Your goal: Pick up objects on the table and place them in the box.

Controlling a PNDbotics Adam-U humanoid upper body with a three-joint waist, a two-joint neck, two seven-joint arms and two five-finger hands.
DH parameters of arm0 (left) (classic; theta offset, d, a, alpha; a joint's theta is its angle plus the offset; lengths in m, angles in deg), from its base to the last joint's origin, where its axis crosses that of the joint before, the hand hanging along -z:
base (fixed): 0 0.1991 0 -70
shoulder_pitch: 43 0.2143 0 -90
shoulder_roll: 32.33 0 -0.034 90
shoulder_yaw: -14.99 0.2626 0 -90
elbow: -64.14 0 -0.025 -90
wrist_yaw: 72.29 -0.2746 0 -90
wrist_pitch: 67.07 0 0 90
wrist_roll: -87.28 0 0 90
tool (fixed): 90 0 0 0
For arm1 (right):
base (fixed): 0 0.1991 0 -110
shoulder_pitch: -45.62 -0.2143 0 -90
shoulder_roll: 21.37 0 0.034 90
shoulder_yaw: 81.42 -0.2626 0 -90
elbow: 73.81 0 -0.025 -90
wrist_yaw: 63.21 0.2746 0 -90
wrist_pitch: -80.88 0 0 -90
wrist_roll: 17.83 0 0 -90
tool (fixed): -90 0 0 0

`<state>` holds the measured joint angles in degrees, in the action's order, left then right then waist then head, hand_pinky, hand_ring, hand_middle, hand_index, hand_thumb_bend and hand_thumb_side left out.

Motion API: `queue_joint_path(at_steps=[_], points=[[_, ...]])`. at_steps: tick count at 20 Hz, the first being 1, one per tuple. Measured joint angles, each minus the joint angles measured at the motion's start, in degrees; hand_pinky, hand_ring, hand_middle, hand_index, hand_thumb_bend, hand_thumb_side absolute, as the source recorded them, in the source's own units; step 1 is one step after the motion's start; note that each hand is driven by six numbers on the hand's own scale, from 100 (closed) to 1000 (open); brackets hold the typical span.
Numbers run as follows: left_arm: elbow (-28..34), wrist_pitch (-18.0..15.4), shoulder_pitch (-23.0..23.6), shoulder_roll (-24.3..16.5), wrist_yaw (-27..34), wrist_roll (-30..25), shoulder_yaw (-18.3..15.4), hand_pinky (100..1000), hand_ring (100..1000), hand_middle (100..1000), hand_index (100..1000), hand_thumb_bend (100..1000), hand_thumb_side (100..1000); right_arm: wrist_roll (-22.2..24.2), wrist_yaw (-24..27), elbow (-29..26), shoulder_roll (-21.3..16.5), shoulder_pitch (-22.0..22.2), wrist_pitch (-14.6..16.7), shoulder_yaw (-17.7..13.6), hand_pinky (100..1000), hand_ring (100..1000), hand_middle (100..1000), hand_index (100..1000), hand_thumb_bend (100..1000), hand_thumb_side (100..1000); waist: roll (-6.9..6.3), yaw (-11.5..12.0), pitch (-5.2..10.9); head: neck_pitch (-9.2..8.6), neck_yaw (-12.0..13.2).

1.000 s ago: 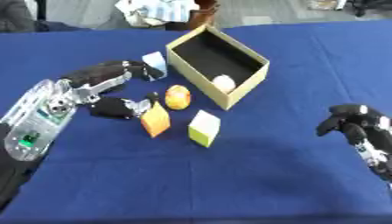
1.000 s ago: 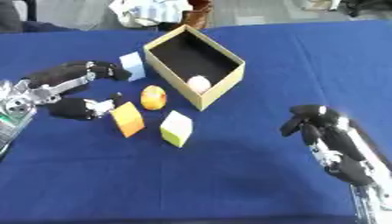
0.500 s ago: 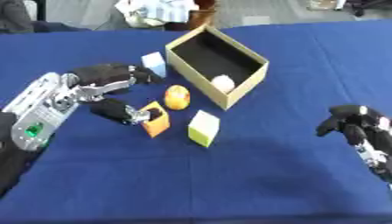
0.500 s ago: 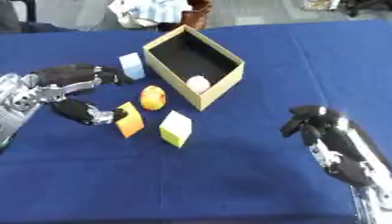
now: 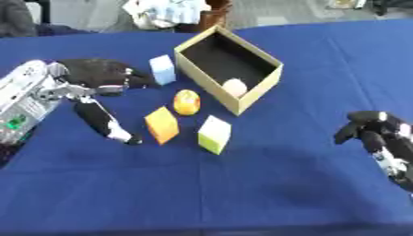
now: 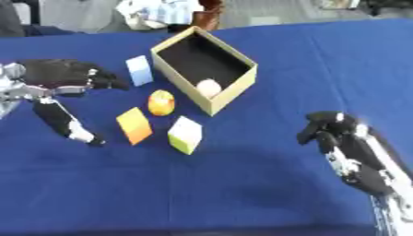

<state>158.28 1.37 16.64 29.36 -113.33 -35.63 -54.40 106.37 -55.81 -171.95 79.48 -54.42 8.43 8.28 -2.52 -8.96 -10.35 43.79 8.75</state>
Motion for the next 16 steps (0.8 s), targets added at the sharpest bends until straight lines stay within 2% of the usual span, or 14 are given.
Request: queue_joint_path(at_steps=[4,7,16], points=[[-1.7,-3.3,-2.8,-0.6,-2.0,0.1,2.2,925,864,862,991,712,660,0.0,-0.1,0.3,-0.2,0.0,0.0,0.0,583,615,550,765,100,458,0.00,0.0,0.14,0.02,0.0],[-3.9,-5.4,-4.6,-0.3,-3.2,0.4,3.7,921,858,851,985,682,646,0.0,-0.2,0.3,-0.2,0.2,0.0,0.0,583,615,550,765,100,457,0.00,0.0,0.14,0.03,0.2],[-11.3,-9.0,-8.5,4.3,-5.3,1.0,6.8,912,846,826,967,610,601,-0.1,-0.3,0.6,-0.2,0.3,0.1,0.2,583,615,550,765,100,456,0.00,0.0,0.14,0.03,0.2]])
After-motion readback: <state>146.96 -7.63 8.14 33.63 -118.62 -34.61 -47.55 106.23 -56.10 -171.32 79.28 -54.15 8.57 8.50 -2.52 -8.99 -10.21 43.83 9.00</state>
